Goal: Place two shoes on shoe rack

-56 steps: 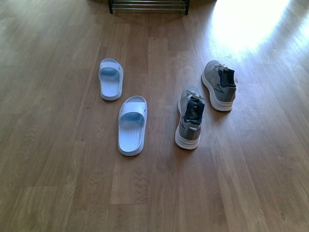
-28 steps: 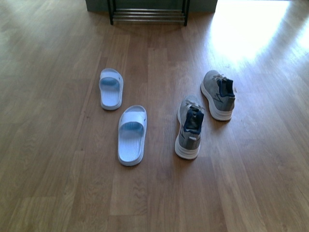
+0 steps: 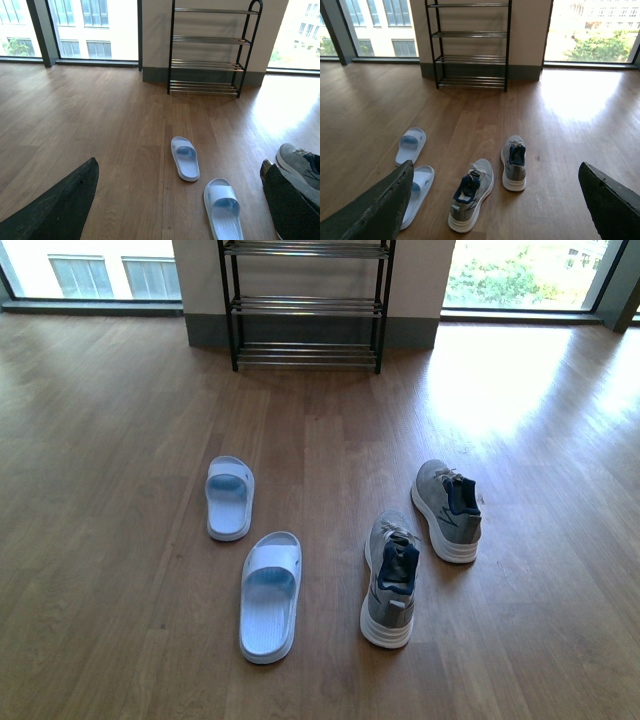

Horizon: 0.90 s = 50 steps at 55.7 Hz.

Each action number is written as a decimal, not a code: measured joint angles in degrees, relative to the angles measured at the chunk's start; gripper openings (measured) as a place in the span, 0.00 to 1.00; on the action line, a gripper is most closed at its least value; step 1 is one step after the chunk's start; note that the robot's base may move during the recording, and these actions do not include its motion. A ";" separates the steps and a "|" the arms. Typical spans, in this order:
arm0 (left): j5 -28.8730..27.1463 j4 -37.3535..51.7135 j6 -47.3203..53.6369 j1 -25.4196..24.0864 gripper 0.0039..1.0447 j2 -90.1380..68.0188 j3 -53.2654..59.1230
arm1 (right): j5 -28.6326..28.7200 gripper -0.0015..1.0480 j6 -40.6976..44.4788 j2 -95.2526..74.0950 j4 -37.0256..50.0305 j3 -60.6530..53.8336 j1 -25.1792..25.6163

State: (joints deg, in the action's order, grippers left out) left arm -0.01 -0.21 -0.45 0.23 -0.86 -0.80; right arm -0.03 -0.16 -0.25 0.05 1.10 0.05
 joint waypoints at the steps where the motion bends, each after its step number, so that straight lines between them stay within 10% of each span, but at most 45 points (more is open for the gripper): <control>1: 0.00 0.00 0.00 0.00 0.91 0.00 0.00 | 0.00 0.91 0.00 0.00 0.00 0.00 0.00; 50: 0.00 0.00 0.00 0.00 0.91 0.00 0.00 | 0.00 0.91 0.00 0.00 0.00 0.00 0.00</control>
State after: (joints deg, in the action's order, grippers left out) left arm -0.01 -0.21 -0.45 0.23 -0.86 -0.80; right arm -0.03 -0.16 -0.25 0.05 1.10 0.05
